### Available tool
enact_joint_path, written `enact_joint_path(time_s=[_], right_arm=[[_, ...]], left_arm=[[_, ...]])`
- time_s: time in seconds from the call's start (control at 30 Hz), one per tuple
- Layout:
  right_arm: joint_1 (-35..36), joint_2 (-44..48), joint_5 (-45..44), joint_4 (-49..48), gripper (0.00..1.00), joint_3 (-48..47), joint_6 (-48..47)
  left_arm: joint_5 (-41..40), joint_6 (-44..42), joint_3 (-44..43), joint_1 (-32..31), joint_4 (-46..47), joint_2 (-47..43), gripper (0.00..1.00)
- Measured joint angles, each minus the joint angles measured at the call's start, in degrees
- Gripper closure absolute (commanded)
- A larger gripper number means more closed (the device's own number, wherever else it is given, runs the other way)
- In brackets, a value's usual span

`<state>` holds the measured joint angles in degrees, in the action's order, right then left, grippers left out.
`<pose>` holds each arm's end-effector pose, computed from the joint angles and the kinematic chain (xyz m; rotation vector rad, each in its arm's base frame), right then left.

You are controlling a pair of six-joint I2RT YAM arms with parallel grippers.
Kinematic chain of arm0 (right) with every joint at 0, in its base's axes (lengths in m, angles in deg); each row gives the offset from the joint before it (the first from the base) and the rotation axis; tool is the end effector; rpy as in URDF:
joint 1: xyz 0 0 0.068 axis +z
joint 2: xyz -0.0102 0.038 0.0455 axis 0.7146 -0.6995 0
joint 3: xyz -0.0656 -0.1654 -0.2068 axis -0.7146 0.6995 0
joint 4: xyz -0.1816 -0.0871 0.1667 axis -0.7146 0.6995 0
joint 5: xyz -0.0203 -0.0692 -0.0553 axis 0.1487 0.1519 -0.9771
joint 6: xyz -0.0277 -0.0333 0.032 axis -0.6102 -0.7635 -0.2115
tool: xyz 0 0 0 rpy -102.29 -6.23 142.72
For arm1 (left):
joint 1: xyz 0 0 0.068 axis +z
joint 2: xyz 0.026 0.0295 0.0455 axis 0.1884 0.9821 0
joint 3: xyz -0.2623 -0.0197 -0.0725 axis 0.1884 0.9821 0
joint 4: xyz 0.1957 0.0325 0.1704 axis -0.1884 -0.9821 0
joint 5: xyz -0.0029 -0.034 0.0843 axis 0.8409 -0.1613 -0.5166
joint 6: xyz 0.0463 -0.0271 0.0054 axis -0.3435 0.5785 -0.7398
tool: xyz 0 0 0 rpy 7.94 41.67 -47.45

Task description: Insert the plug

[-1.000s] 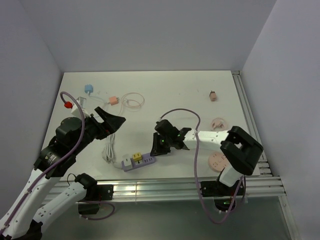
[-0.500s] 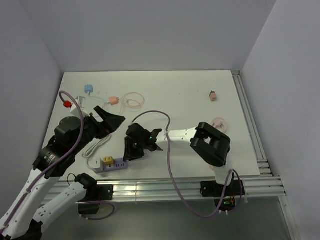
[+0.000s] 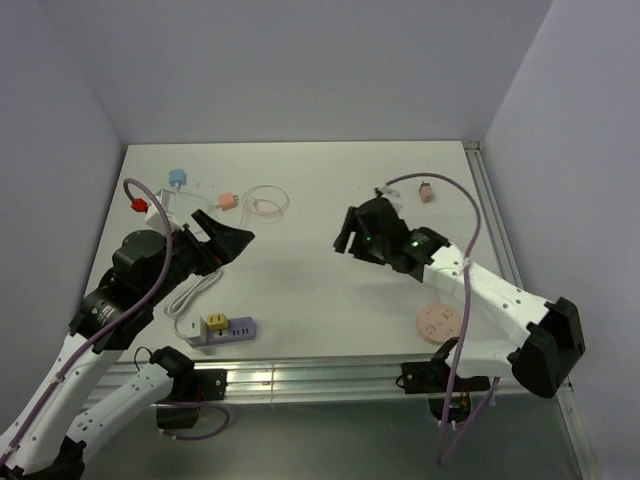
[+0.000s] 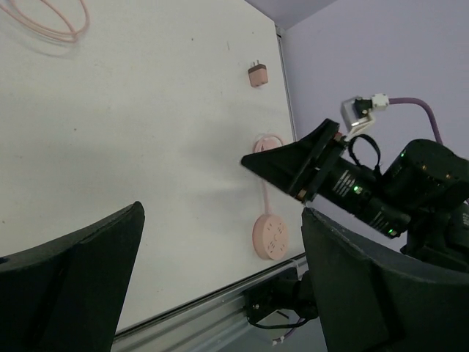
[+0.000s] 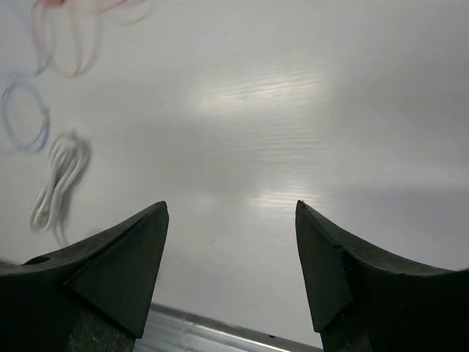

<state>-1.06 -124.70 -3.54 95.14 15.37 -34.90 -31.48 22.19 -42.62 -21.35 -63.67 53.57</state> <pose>0.2003 0.1892 0.2855 0.1450 2.3885 0.6165 0.1116 -0.0694 0.3770 -0.3753 1.9354 -0.9968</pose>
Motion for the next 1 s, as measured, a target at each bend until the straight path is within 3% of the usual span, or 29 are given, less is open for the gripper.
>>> enact_joint_path(time_s=[0.23, 0.5, 0.8, 1.0], right_arm=[[-17.9, 10.3, -4.5, 11.7, 0.27, 5.9, -2.0], [-41.1, 7.5, 0.3, 12.2, 0.37, 17.2, -8.0], [-47.3, -5.0, -0.8, 7.8, 0.33, 15.5, -10.8], [-48.2, -14.0, 1.3, 3.9, 0.39, 12.4, -13.7]], left_arm=[[2.4, 0.0, 0.6, 0.0, 2.3, 0.2, 0.07], [6.3, 0.0, 2.4, 0.0, 4.9, 0.9, 0.07], [9.0, 0.0, 4.2, 0.0, 6.6, 0.8, 0.07], [9.0, -0.7, 4.3, 0.0, 6.5, 0.3, 0.07]])
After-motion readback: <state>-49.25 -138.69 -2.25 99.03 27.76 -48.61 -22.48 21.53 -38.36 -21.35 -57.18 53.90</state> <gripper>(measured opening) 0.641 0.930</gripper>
